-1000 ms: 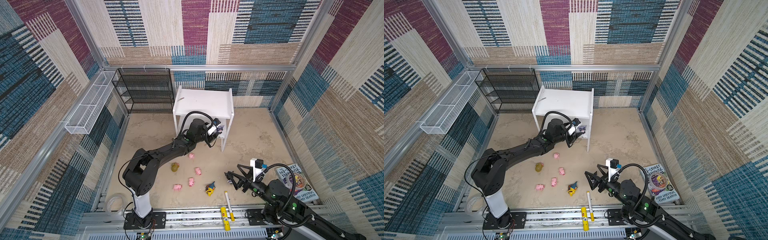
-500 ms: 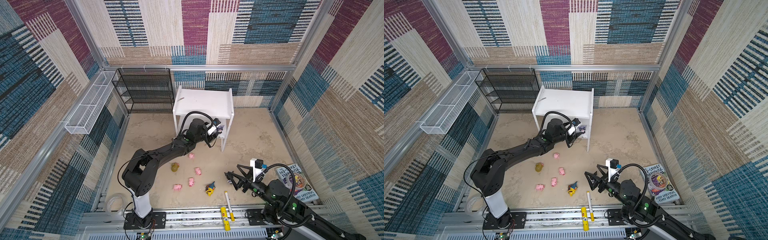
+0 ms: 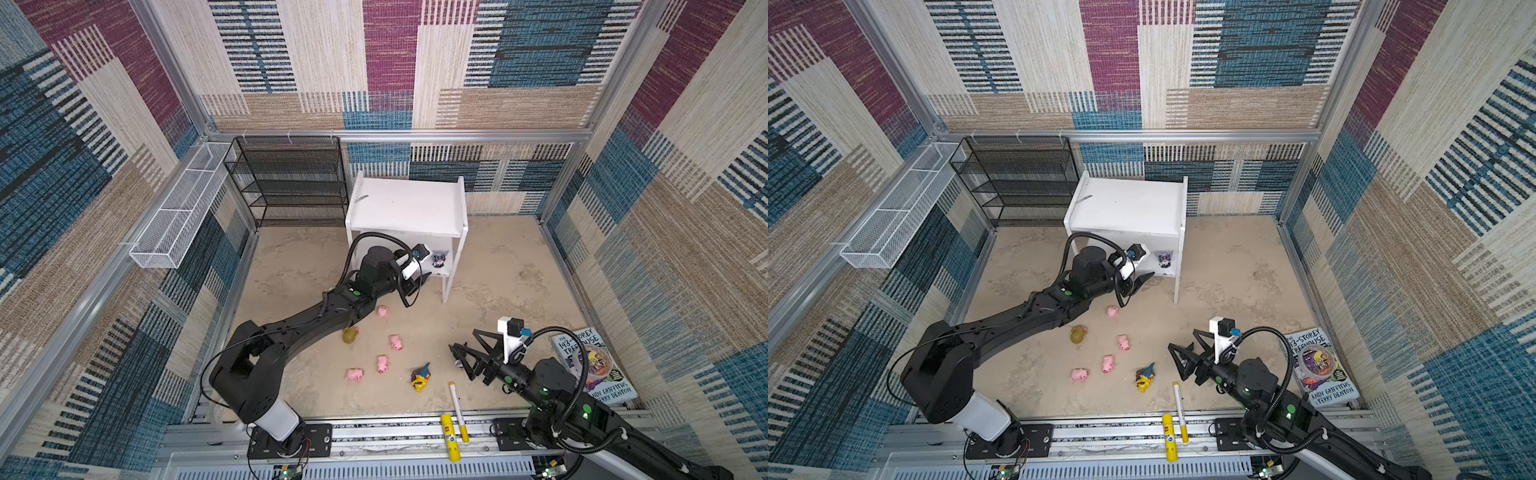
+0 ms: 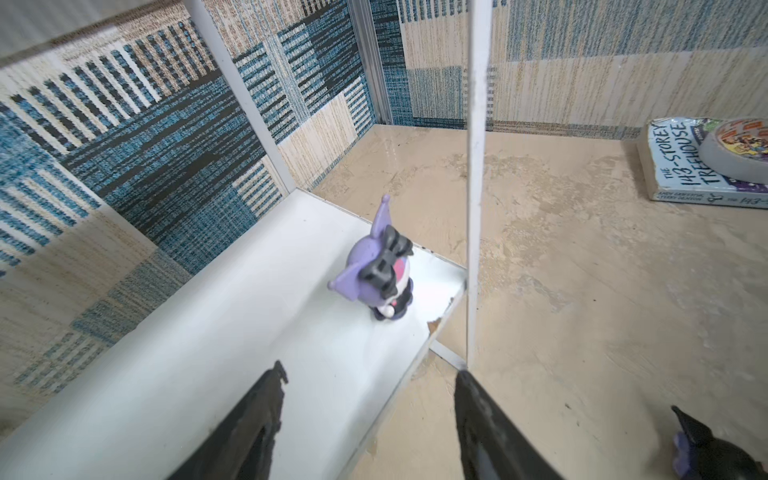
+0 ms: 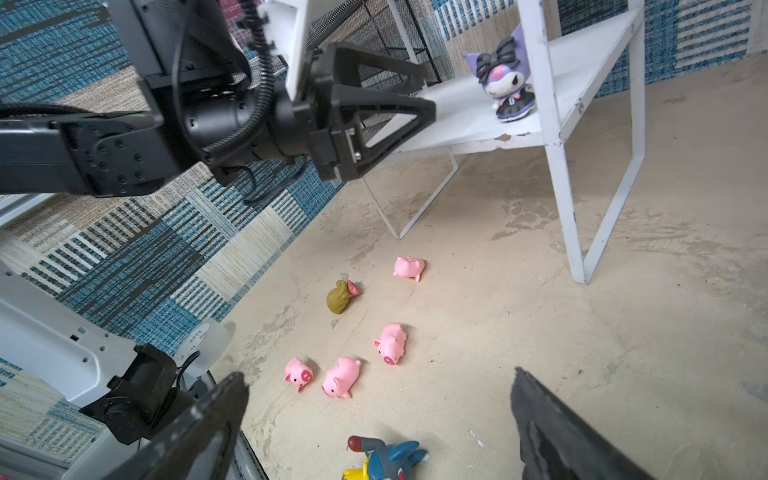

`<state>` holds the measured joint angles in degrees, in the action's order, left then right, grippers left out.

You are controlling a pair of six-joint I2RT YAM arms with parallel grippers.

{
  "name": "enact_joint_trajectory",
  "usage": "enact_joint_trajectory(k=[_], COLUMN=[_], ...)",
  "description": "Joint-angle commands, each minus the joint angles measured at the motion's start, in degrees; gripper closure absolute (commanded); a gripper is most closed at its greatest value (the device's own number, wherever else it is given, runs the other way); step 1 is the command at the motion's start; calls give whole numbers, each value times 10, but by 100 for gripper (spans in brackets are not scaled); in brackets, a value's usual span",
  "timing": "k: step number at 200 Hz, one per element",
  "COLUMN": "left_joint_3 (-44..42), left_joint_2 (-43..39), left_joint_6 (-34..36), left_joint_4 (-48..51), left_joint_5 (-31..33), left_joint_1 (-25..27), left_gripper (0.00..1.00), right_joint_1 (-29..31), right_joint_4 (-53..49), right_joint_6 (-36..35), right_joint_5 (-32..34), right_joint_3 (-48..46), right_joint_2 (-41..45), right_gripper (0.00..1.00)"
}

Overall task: Place and organize the plastic toys onto the shelf
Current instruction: 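Withdraw the left gripper while the right gripper moves over the black Kuromi figure, then grasp the black Kuromi figure with the right gripper and lift it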

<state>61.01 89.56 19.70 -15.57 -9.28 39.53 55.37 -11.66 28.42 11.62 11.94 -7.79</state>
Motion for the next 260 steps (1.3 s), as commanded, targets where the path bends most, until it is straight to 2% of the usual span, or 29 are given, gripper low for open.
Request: enact_joint_trajectory(k=[1,20,27,30,74,84,108,147,172,194,260], left_joint_3=[-36,-60,-61,-62,-97,-117,-155,-183,-185,-175,-151], left_joint_2=[-52,-106,-125,-135,-233,-263,-330,-400,-402,-384,-366], left_joint_6=[-33,-88,-111,-121,-206,-214,-219,-214,-215,-216,-206], left_joint_4=[2,43,72,85,215,225,246,263,251,260,279], left_joint_5=[28,86,95,99,134,134,151,178,173,166,159], left_joint_1=[7,23,27,30,60,61,62,63,62,63,63], left_gripper=[29,18,4,1,1,1,1,1,1,1,1], right_joint_1=[1,1,1,1,0,1,4,7,8,8,9], right_joint_4=[-9,-37,-49,-55,-201,-190,-189,-195,-193,-192,-124], right_joint_6=[34,99,128,138,344,337,322,307,296,283,239], right_joint_5=[48,81,86,87,88,65,60,68,65,89,102], right_joint_3=[17,30,34,37,108,118,138,139,129,129,116], right_joint_2=[-37,-101,-129,-144,-375,-420,-491,-505,-521,-528,-561], right_gripper=[0,0,0,0,10,14,14,15,20,27,43])
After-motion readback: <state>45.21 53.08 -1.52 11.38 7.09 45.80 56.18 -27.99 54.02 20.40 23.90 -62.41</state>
